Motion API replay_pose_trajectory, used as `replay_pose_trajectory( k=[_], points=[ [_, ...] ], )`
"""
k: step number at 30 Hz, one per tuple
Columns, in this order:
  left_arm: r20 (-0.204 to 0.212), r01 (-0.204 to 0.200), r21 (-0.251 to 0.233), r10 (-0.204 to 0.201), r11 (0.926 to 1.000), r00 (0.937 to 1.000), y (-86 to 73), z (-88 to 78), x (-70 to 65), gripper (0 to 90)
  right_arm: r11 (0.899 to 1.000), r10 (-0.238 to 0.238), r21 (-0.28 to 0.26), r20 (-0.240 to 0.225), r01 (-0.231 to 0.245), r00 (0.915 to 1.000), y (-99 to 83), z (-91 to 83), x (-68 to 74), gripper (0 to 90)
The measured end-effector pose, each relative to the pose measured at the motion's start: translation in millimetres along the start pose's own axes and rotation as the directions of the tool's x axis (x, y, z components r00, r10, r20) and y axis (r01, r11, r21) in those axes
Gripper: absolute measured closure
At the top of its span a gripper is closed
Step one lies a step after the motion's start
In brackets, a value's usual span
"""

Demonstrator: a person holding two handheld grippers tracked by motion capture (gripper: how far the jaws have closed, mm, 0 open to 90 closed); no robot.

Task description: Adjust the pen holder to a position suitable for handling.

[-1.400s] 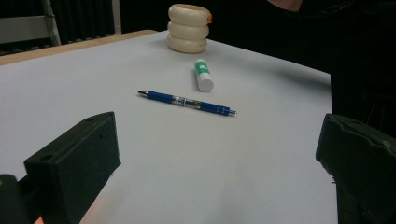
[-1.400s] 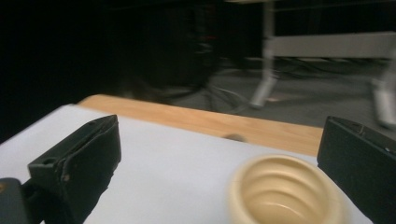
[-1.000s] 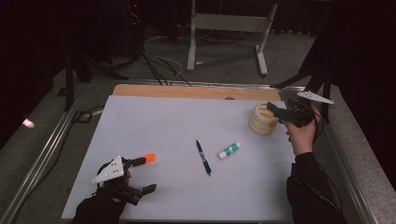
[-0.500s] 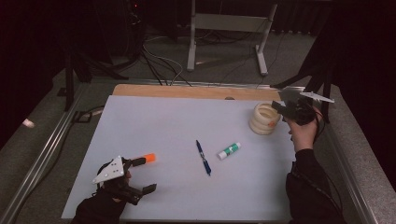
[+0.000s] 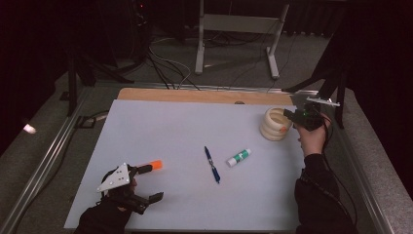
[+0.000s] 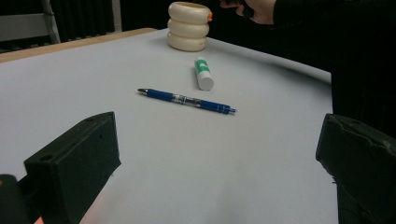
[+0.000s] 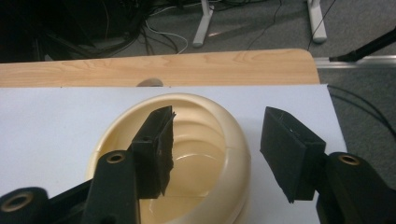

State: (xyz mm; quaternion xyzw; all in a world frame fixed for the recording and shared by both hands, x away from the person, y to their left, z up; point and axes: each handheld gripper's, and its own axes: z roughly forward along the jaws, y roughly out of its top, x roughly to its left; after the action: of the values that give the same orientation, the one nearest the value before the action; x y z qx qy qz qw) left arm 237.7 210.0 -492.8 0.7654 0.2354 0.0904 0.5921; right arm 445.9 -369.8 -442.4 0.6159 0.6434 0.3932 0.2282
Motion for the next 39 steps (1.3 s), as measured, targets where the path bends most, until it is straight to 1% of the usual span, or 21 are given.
replay_pose_trajectory(
  k=[7,8,13,15,17,20,23,27,29,33,35,39],
  points=[
    [-0.001,0.003,0.001,-0.003,1.0000,1.0000,0.0,0.2,-0.3,0.1,0.998,0.006,0.057,0.040,-0.008,0.9992,-1.4,10.9,-2.1,51.7],
    [-0.001,0.001,0.001,-0.001,1.0000,1.0000,0.1,0.3,-0.4,0.1,0.998,0.005,0.061,0.052,-0.008,0.9986,-2.0,12.3,-1.8,52.5],
    [0.000,0.001,0.003,-0.001,1.0000,1.0000,0.0,0.4,-0.5,0.0,0.996,0.003,0.083,0.069,-0.008,0.9976,-4.4,17.0,-1.3,60.1],
    [-0.001,0.003,0.004,-0.003,1.0000,1.0000,-0.1,0.6,-0.3,0.1,0.996,0.008,0.093,0.066,-0.014,0.9978,-5.1,18.2,-0.9,64.7],
    [-0.003,0.003,0.004,-0.002,1.0000,1.0000,-0.2,0.7,-0.3,0.1,0.997,-0.002,0.079,0.070,-0.004,0.9975,-5.4,17.7,0.8,66.8],
    [-0.002,0.003,0.004,-0.003,1.0000,1.0000,-0.2,0.9,-0.3,0.1,0.996,-0.007,0.089,0.088,-0.001,0.9961,-4.7,18.7,2.6,68.1],
    [-0.001,0.003,0.005,-0.003,1.0000,1.0000,-0.2,0.9,-0.3,0.1,0.995,-0.014,0.095,0.100,0.005,0.9949,-4.0,19.8,4.2,71.4],
    [-0.002,0.004,0.004,-0.004,1.0000,1.0000,-0.2,0.7,-0.1,0.1,0.994,-0.036,0.104,0.118,0.023,0.9924,-2.9,21.5,6.9,72.3],
    [-0.001,0.005,0.004,-0.005,1.0000,1.0000,-0.2,0.6,-0.1,0.1,0.994,-0.038,0.107,0.130,0.024,0.9907,-2.4,21.3,7.3,72.9],
    [-0.002,0.004,0.004,-0.004,1.0000,1.0000,-0.2,0.5,0.2,0.1,0.995,-0.033,0.097,0.131,0.020,0.9908,-1.7,18.9,7.3,74.6],
    [-0.001,0.004,0.004,-0.004,1.0000,1.0000,-0.2,0.8,0.4,0.1,0.995,-0.039,0.094,0.133,0.027,0.9904,-0.6,17.5,8.6,75.0],
    [-0.001,0.003,0.004,-0.003,1.0000,1.0000,0.0,0.8,-0.1,0.1,0.995,-0.044,0.091,0.120,0.034,0.9918,2.5,15.3,13.6,74.9]
  ],
)
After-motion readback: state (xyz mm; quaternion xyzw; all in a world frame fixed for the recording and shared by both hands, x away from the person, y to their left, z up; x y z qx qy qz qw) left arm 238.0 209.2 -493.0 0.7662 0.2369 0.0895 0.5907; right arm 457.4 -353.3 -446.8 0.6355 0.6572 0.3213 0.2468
